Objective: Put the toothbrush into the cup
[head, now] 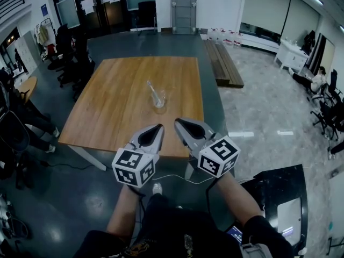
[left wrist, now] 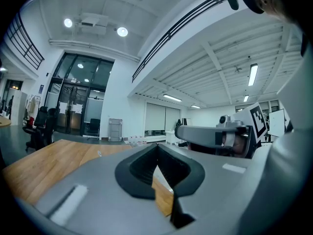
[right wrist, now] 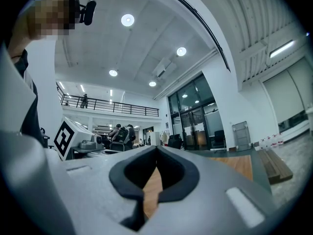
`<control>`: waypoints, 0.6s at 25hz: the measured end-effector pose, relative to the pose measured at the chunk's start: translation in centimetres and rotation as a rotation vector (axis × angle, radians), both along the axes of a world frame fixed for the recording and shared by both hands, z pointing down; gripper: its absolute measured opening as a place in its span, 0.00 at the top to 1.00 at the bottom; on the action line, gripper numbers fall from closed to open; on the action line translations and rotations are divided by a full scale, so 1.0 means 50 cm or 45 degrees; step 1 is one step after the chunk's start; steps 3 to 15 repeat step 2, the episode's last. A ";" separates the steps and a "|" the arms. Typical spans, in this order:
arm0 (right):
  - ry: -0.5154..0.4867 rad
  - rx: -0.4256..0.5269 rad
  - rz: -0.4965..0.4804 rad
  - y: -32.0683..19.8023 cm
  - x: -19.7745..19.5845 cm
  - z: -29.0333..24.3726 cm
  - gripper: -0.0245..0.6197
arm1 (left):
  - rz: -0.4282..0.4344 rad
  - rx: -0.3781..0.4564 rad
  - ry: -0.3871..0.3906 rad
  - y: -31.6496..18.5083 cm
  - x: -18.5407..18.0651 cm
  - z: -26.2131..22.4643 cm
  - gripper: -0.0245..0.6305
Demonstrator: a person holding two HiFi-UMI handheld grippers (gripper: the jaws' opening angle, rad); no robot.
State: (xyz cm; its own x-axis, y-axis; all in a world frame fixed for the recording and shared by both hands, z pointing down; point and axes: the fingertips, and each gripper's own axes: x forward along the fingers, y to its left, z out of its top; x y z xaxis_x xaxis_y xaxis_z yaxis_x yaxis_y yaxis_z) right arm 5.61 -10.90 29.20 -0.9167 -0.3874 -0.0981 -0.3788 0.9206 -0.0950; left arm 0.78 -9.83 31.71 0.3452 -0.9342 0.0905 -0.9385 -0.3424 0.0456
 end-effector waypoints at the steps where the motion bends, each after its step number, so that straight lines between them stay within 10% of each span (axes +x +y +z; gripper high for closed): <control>1: -0.001 0.000 0.001 -0.002 0.002 0.000 0.96 | 0.001 -0.001 -0.001 -0.001 0.002 0.001 0.95; 15: -0.002 0.000 0.002 -0.003 0.005 -0.001 0.96 | 0.002 -0.003 -0.003 -0.003 0.004 0.002 0.95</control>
